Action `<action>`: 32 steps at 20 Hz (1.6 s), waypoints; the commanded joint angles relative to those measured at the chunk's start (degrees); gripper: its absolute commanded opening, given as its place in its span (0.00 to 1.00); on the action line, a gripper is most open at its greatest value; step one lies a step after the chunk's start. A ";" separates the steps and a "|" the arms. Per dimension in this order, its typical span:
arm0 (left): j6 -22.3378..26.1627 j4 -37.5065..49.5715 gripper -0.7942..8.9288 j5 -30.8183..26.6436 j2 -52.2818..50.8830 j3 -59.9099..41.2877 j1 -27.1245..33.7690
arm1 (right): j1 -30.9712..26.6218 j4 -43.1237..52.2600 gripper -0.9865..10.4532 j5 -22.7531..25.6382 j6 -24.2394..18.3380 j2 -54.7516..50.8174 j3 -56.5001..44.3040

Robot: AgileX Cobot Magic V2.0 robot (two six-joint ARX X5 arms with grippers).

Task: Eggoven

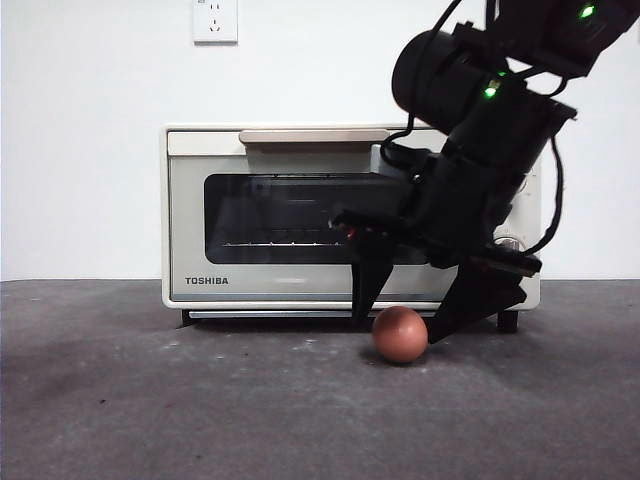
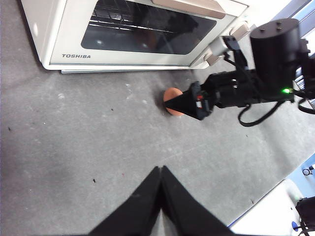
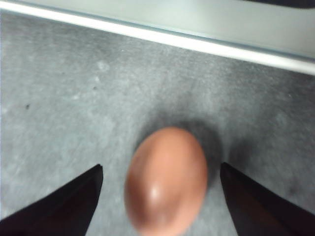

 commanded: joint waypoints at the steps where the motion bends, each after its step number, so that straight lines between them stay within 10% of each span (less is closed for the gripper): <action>1: 1.11 0.57 0.09 0.24 0.35 1.09 -0.15 | 0.42 0.42 0.41 0.39 0.57 1.75 1.14; 15: 1.11 1.07 0.09 0.24 0.37 1.09 -0.15 | 0.33 -2.43 0.09 0.22 0.50 1.77 1.14; 25: -2.89 10.69 0.09 -0.70 5.62 1.16 -3.89 | 0.57 -6.99 0.09 -0.26 -2.32 -8.66 1.18; 32: -4.83 23.34 0.09 -11.52 18.38 8.44 -15.21 | 2.32 -19.04 0.09 0.04 -7.43 -28.83 1.18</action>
